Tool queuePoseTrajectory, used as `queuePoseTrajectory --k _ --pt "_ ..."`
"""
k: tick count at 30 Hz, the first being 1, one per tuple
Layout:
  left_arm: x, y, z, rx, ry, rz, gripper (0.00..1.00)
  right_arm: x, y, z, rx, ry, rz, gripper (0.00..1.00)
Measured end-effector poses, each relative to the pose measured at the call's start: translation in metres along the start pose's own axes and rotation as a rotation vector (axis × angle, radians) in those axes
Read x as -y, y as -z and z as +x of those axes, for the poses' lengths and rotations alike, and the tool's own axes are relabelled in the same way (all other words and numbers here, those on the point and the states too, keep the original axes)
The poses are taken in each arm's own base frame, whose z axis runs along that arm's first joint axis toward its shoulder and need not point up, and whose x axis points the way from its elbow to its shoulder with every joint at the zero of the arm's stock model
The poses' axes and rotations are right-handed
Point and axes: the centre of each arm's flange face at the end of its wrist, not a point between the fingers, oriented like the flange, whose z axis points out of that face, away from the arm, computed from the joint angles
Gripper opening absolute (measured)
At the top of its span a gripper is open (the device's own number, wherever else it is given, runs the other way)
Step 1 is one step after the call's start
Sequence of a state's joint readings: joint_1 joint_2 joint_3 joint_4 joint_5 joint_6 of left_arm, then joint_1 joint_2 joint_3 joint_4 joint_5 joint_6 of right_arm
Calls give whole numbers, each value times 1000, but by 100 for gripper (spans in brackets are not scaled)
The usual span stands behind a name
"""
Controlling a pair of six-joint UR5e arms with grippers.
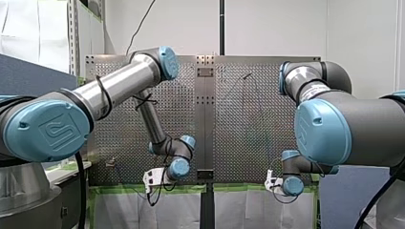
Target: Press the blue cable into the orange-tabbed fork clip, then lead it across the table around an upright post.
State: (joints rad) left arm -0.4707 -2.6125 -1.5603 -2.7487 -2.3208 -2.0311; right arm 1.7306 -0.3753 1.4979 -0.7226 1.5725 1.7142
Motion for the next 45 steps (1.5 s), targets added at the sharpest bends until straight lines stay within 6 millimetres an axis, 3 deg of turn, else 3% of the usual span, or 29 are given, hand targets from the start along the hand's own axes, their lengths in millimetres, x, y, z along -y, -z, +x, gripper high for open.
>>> queuePoseTrajectory --k 14,22,34,45 --pt "-11 21 -53 71 -15 -80 1 -1 0 0 -1 -2 -1 0" --pt "-28 28 -75 105 -43 -167 1 -3 -1 -1 0 -3 -4 0" --pt "-40 45 -61 77 -95 -133 1 -4 -1 0 0 -4 -6 0" --pt "-69 13 -75 55 -107 -196 1 -4 -2 0 -2 -4 -6 0"
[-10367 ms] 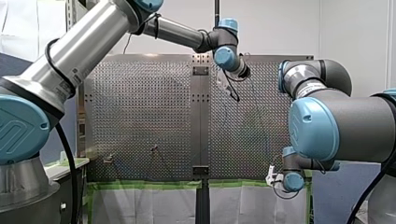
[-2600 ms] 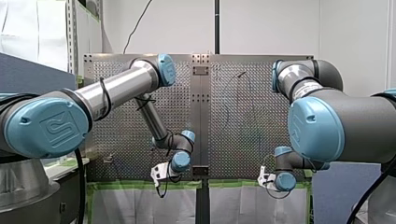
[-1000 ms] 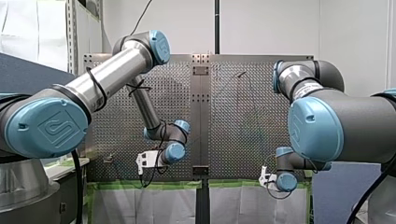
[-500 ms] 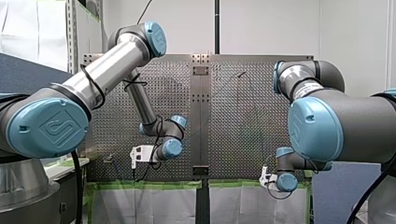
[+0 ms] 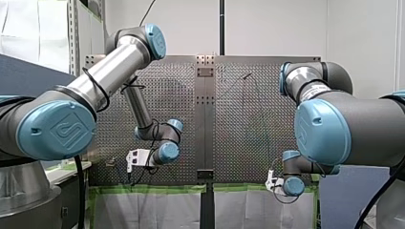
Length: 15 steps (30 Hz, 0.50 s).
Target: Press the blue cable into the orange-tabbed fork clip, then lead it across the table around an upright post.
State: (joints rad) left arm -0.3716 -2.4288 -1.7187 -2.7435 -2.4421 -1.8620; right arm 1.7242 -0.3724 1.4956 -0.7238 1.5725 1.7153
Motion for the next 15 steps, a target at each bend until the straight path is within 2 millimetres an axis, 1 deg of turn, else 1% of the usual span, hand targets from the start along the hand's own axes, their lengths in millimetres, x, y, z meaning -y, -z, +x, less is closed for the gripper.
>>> queuePoseTrajectory --k 3,15 --pt "-5 -8 -2 -3 -5 -15 1 0 0 0 0 0 1 0" --pt "-13 -23 -8 4 -38 -39 1 0 0 0 3 2 0 0"
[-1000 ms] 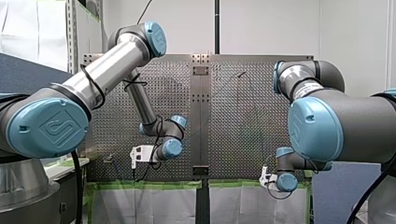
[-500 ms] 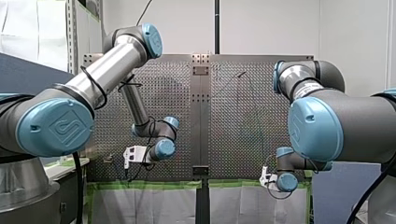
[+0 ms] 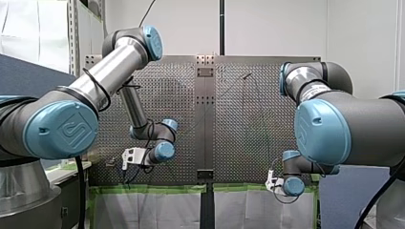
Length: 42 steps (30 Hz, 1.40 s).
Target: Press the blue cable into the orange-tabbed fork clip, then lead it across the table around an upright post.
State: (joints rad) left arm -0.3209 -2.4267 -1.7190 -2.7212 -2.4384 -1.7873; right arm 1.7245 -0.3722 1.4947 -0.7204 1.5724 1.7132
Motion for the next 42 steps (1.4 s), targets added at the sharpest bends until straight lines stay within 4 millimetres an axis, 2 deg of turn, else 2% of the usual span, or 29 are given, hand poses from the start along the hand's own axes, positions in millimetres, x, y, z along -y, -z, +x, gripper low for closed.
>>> queuePoseTrajectory --k 9,26,32,39,42 --pt "-8 -15 -7 0 5 -14 1 0 0 0 0 1 0 0" --pt "-3 -28 -10 -8 -92 87 1 -2 -2 2 -3 -4 -3 0" --pt "-15 -48 -14 -23 -89 78 1 -2 -2 2 -4 -4 -3 0" --pt "-38 -80 -19 -42 -73 44 1 -2 -2 2 -4 -4 -4 0" --pt "-44 -87 -20 -48 -74 36 1 -2 -2 2 -3 -4 -4 0"
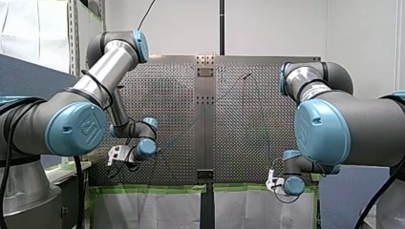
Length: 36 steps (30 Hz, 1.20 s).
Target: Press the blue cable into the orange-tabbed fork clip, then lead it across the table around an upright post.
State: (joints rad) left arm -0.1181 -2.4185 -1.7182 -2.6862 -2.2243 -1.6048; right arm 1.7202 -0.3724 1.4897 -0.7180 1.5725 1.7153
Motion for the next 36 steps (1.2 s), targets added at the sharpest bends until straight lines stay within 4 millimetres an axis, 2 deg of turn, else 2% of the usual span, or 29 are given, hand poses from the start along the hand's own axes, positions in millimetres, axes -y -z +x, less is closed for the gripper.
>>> queuePoseTrajectory --k 14,36 --pt "5 -1 1 -20 -50 87 1 -2 0 0 1 -1 -2 0" --pt "7 -27 -33 30 -4 69 1 -10 -2 3 -5 -8 -15 0"
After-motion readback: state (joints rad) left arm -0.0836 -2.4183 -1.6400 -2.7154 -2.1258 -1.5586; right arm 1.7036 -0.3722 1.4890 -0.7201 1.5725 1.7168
